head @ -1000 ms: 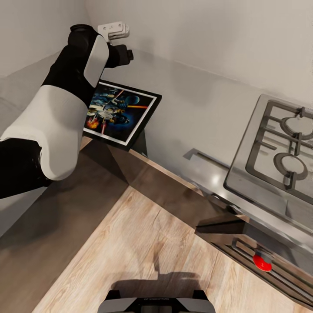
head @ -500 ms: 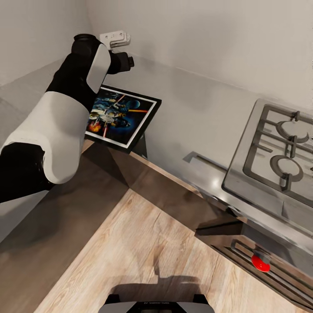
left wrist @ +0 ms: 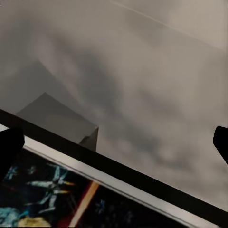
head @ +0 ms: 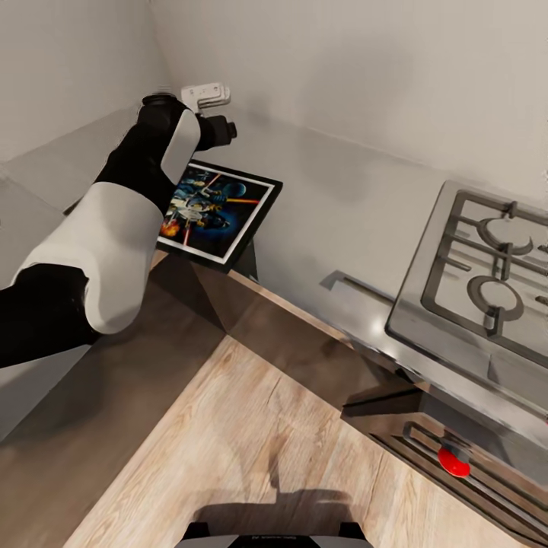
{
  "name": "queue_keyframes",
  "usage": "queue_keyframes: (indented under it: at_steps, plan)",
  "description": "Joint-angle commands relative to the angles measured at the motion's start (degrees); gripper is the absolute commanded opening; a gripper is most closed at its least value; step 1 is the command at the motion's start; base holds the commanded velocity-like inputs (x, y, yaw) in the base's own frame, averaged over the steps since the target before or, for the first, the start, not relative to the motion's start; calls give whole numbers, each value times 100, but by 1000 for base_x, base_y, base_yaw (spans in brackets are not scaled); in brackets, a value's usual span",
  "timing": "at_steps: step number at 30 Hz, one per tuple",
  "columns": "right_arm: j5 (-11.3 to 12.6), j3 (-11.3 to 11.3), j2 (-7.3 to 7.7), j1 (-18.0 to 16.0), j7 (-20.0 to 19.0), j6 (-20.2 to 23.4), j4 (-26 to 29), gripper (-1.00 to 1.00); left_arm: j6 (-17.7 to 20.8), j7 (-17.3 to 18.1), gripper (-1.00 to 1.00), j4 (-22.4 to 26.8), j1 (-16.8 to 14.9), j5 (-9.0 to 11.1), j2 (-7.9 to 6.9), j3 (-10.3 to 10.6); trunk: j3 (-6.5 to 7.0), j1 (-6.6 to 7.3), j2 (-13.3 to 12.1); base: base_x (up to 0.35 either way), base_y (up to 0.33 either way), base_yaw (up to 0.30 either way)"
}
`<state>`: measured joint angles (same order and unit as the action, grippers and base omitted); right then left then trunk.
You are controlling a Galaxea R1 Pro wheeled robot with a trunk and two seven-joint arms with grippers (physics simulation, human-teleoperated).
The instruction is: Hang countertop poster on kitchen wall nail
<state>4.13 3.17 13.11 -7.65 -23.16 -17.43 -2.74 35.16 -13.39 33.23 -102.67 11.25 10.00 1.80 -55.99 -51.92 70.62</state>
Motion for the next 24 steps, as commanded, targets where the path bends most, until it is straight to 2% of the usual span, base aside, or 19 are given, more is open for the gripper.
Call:
queue_keyframes:
  at_steps: [1,18,24]
  plan:
    - [44,30,4,-8,-48,-20,-25,100,1,-50,100,-11,2,60,0,13,2,0,2,0,0,0]
    - [44,35,7,-8,-48,-16,-25,100,-61,-33,100,-174,18,61,0,13,13,0,2,50,27,0]
    - [44,35,7,-8,-48,-15,-25,100,-62,-32,100,-176,25,61,0,13,13,0,2,139,1,0]
